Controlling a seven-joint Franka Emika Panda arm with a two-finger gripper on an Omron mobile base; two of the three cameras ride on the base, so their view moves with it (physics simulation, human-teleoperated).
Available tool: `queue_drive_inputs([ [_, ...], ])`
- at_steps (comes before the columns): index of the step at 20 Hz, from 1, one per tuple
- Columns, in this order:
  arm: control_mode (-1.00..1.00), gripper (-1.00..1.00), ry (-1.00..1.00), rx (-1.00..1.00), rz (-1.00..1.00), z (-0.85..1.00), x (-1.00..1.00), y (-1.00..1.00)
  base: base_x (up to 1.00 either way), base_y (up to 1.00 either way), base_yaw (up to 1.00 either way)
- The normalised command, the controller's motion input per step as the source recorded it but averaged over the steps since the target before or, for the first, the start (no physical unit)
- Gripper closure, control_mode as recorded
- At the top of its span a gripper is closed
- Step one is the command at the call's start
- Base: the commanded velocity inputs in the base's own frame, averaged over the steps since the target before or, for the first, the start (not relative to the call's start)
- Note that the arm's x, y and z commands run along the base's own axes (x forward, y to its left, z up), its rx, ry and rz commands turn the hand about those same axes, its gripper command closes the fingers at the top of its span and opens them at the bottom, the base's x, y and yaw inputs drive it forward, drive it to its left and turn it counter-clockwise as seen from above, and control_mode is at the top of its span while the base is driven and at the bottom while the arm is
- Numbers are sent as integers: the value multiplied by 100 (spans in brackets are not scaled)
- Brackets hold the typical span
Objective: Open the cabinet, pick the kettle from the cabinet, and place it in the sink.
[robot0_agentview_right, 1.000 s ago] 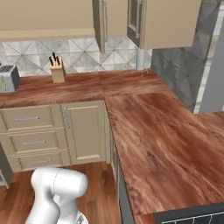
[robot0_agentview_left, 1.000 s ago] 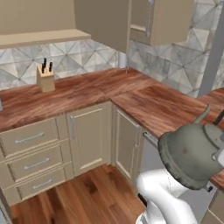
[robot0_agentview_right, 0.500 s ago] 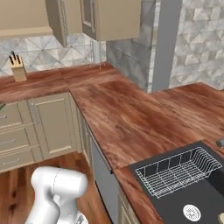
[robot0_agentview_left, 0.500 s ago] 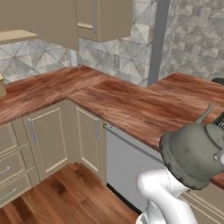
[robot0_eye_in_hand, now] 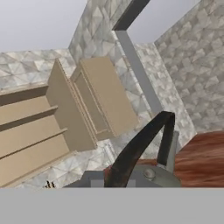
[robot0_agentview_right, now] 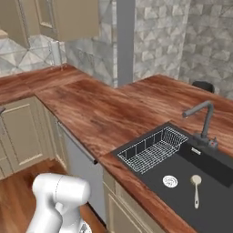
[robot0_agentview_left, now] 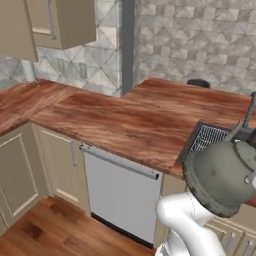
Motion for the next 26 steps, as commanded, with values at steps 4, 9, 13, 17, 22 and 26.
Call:
queue_drive_inputs([
  [4, 100, 100, 0, 0, 0, 0, 0, 0, -26, -1, -40],
  [9, 100, 100, 0, 0, 0, 0, 0, 0, -23, -13, -37],
  [13, 100, 100, 0, 0, 0, 0, 0, 0, -25, -9, -39],
  [17, 100, 100, 0, 0, 0, 0, 0, 0, -18, -9, -39],
  [22, 100, 100, 0, 0, 0, 0, 0, 0, -2, -21, -35],
  [26, 100, 100, 0, 0, 0, 0, 0, 0, -7, -32, -34],
])
